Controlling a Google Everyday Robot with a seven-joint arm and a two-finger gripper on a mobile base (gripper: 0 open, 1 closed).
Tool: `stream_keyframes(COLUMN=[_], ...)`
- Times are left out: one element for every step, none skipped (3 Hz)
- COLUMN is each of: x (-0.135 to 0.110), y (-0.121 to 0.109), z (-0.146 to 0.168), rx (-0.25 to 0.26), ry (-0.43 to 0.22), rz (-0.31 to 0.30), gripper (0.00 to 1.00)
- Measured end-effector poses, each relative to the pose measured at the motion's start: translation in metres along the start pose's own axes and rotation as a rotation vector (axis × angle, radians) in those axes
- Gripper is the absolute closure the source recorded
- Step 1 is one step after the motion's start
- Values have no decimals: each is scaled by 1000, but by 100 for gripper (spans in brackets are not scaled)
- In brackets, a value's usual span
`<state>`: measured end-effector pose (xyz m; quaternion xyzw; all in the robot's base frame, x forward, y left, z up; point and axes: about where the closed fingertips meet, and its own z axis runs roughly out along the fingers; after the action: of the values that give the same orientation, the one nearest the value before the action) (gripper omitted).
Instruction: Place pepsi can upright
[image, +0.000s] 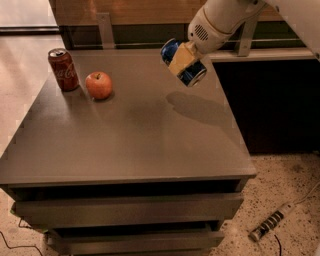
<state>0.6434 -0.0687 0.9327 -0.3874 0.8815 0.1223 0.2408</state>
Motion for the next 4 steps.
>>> stream_keyframes(x=[-8,-12,-19,-21], y=[11,21,37,46], z=[-9,-17,-18,-16], rx=[-107,-154,-211,-236], ry=[-239,-384,-553,-648], rz=[-120,-220,-369,-451], gripper=[100,100,100,100])
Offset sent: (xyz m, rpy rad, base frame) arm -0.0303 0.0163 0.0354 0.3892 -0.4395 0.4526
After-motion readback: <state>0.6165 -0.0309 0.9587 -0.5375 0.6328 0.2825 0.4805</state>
